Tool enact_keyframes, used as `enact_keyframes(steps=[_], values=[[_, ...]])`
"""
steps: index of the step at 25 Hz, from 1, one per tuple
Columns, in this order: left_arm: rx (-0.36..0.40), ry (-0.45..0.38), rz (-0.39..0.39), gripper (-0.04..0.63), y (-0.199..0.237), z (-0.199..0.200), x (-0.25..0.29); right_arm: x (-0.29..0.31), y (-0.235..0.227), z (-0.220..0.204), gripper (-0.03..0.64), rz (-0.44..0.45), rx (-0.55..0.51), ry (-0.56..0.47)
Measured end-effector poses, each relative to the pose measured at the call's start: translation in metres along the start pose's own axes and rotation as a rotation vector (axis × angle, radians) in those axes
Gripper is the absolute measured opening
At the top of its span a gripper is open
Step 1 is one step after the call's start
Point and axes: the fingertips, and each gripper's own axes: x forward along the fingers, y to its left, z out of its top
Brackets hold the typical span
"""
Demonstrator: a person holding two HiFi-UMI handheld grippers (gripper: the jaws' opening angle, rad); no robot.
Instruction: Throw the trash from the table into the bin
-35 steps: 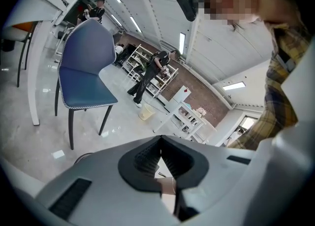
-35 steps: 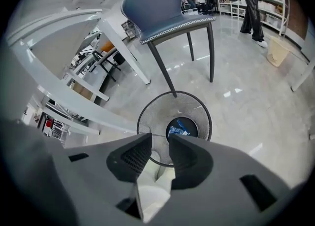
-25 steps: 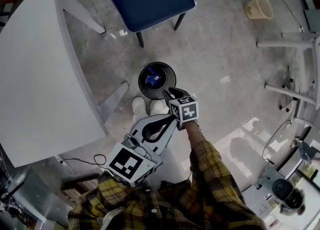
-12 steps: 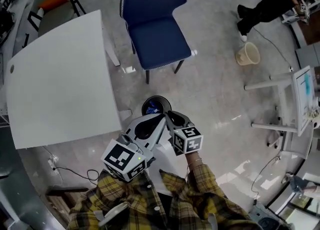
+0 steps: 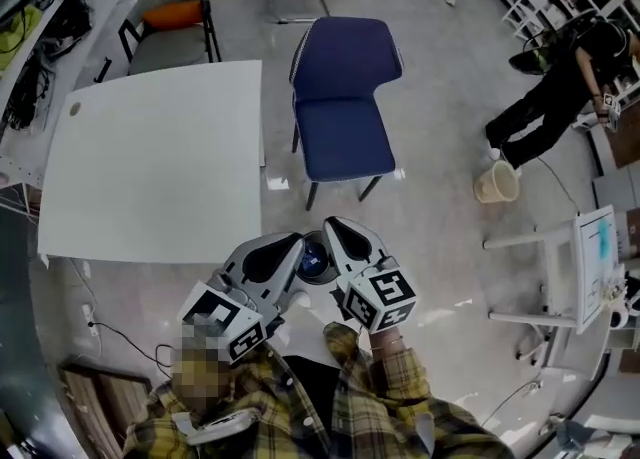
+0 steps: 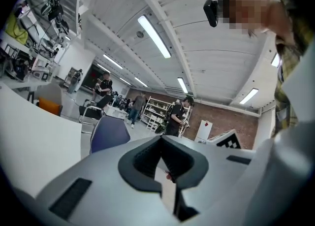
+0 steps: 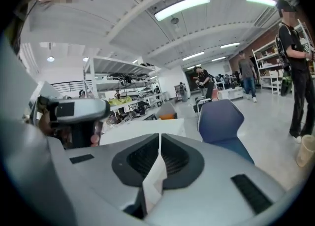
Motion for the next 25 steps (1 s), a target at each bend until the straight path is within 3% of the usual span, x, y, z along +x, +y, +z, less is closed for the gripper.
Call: enact_keyframes(steps=[4,9,15,25], values=[[0.042,-0.055,0.056,0.009,0.007,0.025,-0.025,-0.002,0.049,0.044,0.0,0.097,-0.061,-0.082],[0.058,-0.108,0.111,0.009,0.025,0.048,-0.055,0.004,0.099,0.069,-0.002,0.207,-0.11,-0.108],[0.097,-0.128,0.133,0.009,0.04,0.059,-0.081,0.018,0.131,0.074,-0.002,0.254,-0.143,-0.109],[0.097,-0.141,0.147,0.009,0.063,0.065,-0.102,0.041,0.161,0.072,-0.002,0.292,-0.188,-0.087]])
